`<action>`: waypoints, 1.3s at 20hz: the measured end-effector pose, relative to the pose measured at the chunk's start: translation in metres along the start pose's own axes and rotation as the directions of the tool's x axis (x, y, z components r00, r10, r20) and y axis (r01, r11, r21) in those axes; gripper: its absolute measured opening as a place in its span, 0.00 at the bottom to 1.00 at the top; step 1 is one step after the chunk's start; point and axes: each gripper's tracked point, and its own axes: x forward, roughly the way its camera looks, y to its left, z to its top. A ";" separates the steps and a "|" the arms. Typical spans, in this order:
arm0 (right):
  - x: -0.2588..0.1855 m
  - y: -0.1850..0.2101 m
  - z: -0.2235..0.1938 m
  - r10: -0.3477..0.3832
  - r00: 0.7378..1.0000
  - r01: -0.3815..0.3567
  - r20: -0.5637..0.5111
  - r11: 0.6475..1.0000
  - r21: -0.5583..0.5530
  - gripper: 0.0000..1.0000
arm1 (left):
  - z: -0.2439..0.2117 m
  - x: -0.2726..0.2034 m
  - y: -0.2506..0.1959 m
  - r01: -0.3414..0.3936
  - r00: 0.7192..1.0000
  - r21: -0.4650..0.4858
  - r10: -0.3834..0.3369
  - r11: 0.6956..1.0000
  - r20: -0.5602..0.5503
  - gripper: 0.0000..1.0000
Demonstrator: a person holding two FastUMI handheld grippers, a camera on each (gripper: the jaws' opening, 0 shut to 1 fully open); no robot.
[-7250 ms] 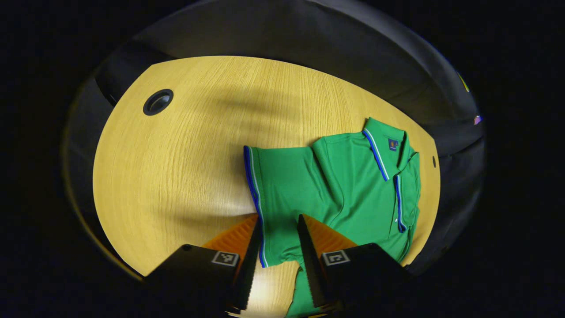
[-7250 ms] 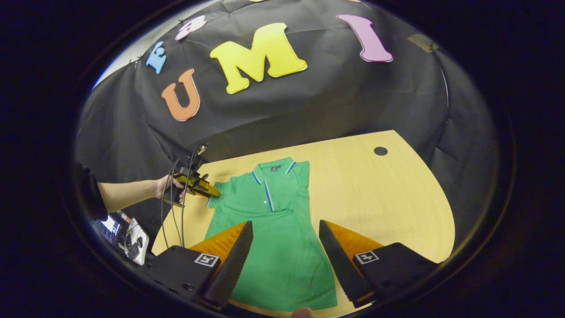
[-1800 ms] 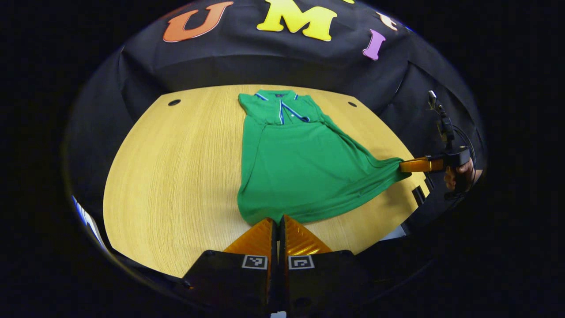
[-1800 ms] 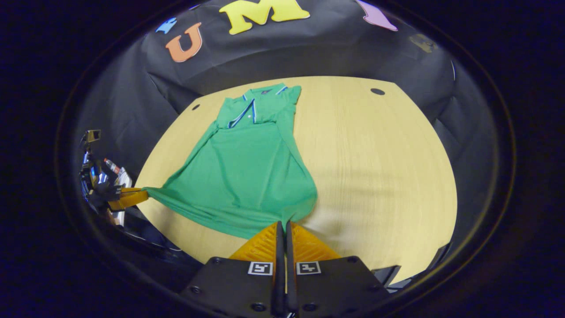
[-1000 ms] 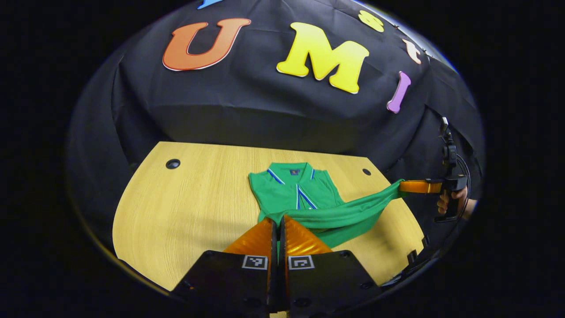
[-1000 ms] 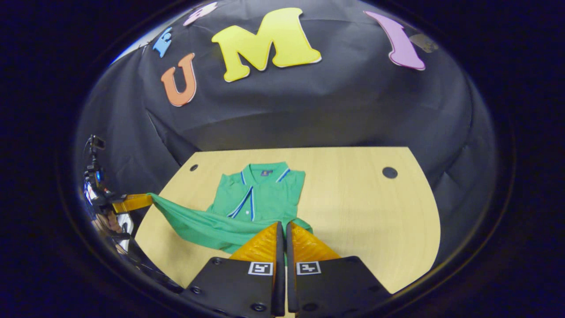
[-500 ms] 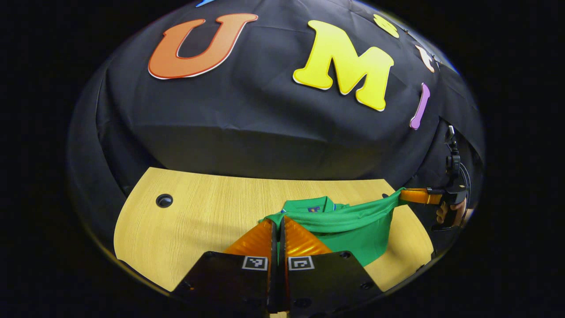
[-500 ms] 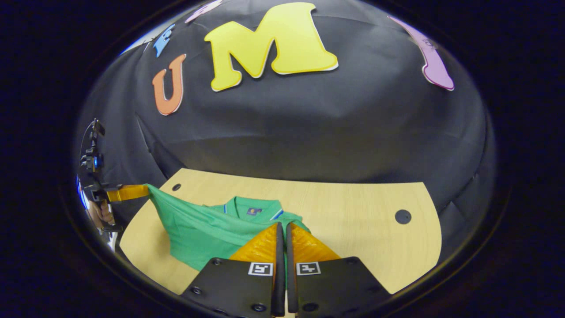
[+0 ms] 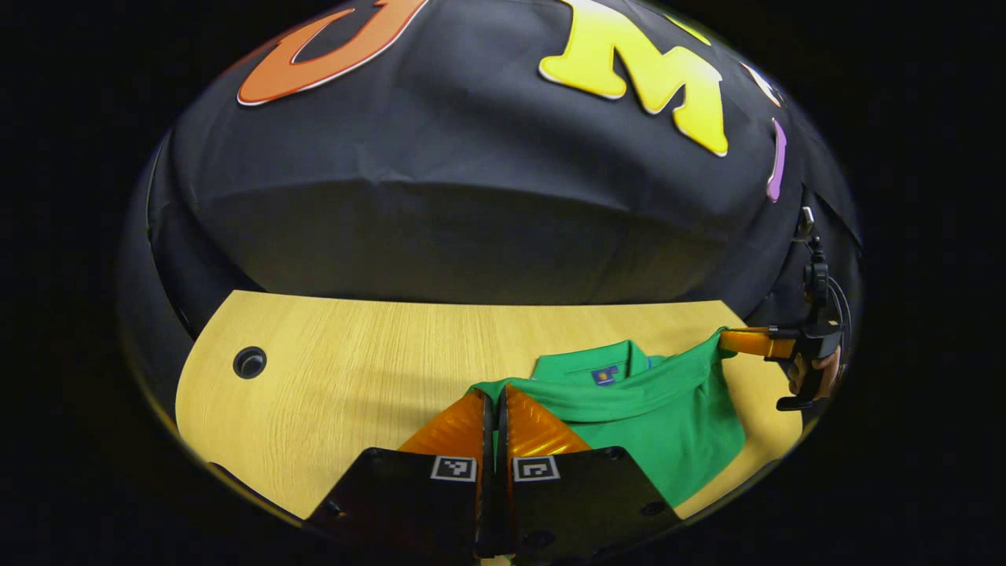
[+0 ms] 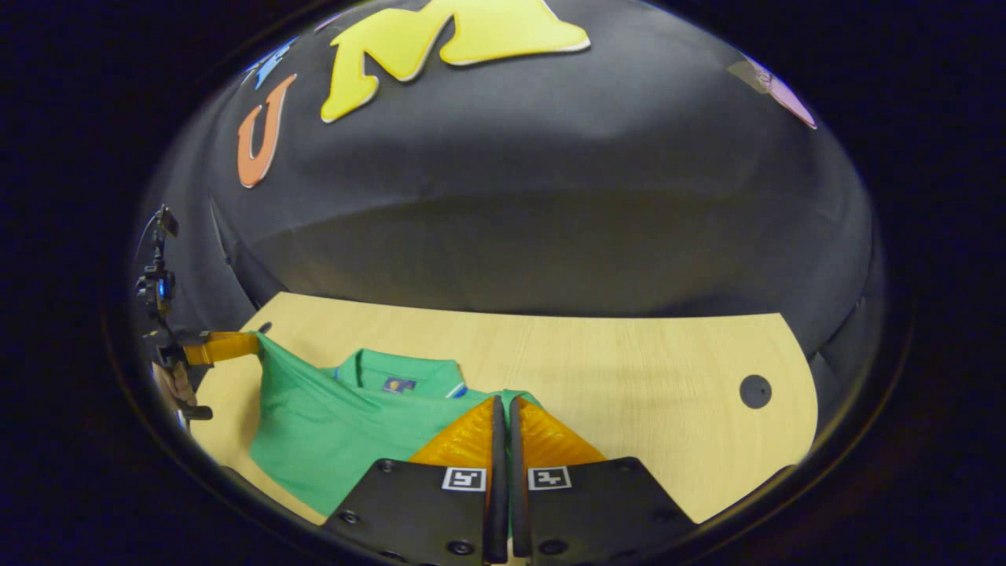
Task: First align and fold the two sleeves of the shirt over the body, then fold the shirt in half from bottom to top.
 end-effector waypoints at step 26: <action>-0.198 0.051 0.089 -0.165 0.928 0.195 0.333 0.979 -0.060 0.89 | 0.099 -0.188 -0.035 -0.199 0.948 -0.015 0.196 0.980 0.252 0.99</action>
